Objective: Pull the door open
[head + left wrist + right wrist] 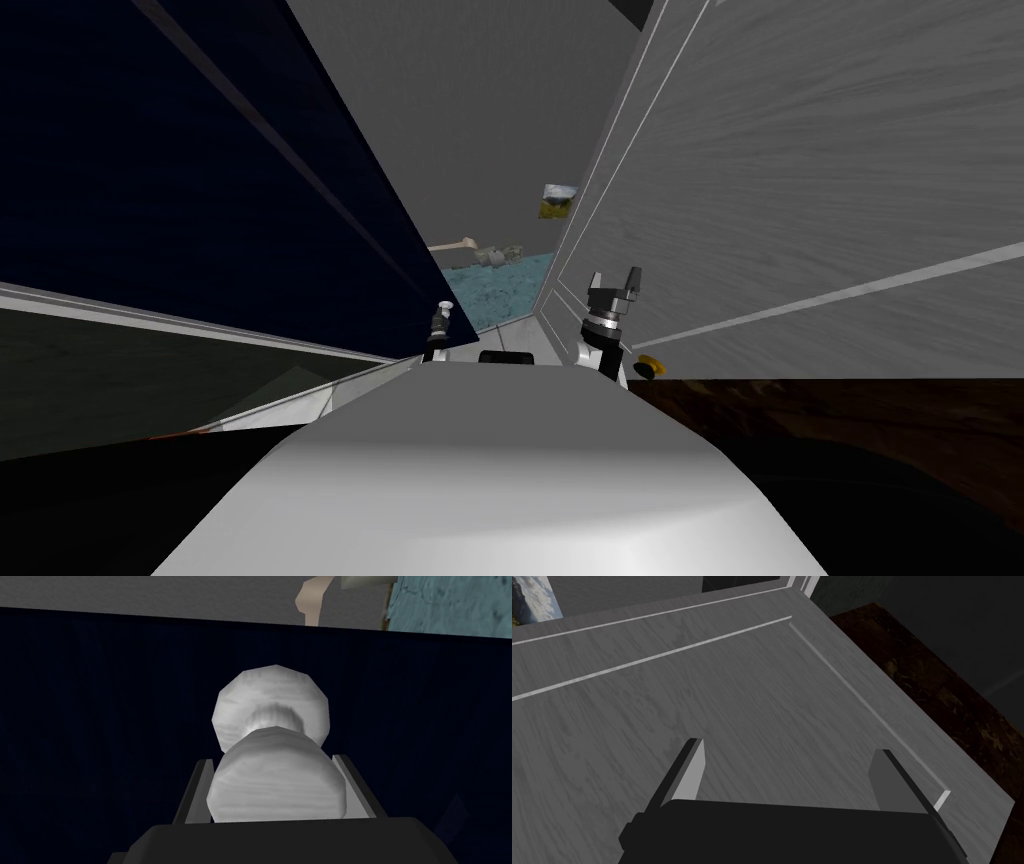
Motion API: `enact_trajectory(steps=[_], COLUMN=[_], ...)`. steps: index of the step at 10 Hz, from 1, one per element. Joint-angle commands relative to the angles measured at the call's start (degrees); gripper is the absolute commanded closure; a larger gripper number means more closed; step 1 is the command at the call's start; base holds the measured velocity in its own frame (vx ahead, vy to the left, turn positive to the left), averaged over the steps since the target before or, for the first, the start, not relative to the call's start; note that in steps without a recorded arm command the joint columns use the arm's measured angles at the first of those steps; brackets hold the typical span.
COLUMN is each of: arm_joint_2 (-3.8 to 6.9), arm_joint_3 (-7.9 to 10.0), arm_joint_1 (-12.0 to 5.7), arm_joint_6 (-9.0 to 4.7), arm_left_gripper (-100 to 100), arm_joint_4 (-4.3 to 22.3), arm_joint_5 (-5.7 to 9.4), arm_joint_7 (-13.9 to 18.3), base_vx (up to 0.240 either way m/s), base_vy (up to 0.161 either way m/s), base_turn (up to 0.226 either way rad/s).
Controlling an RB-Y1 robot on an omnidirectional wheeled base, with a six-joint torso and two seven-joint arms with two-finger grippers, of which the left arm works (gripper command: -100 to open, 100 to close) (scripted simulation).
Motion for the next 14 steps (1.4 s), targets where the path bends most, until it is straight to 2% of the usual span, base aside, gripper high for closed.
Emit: enact_trajectory(steps=[1,2,3,5,6,7,8,9,10,11,12,14], arm_joint_2=[-0.35,-0.25,-0.25,-0.06,-0.06,0.04,0.04,0.13,0.13,0.23,0.23,0.42], arm_joint_3=[-0.95,-1.43,-1.43,-2.39,-2.39,-2.86,-2.86,-3.33,-3.33,-3.8,-3.8,-4.71], arm_joint_1=[-0.74,-1.0,-1.0,-1.5,-1.5,-1.75,-1.75,-2.0,-2.0,-2.25,-2.25,-2.73], arm_joint_6=[-0.41,-0.37,-0.37,-0.31,-0.31,-0.28,-0.28,-0.25,-0.25,-0.22,-0.22,-0.17], arm_left_gripper=[100,100,100,100,100,100,100,100,100,100,100,100], arm_joint_4=[0.3,0.5,0.5,0.9,0.9,1.1,1.1,1.3,1.3,1.5,1.5,1.9], arm_joint_5=[0.97,1.96,1.96,3.93,3.93,4.89,4.89,5.85,5.85,6.81,6.81,8.69], arm_joint_7=[2.9,4.5,5.4,9.1,10.2,12.0,12.6,14.8,15.0,17.2,17.3,21.1], base_vx=[-0.05,-0.078,-0.052,-0.055,-0.052,-0.048,-0.04,-0.047,-0.039,-0.05,-0.041,-0.058], base_vy=[0.006,0.019,0.016,0.01,0.014,0.013,0.006,0.004,0.011,0.011,0.009,0.012], base_turn=[-0.057,-0.095,-0.041,-0.063,-0.037,-0.052,-0.038,-0.056,-0.026,-0.039,-0.038,-0.069])
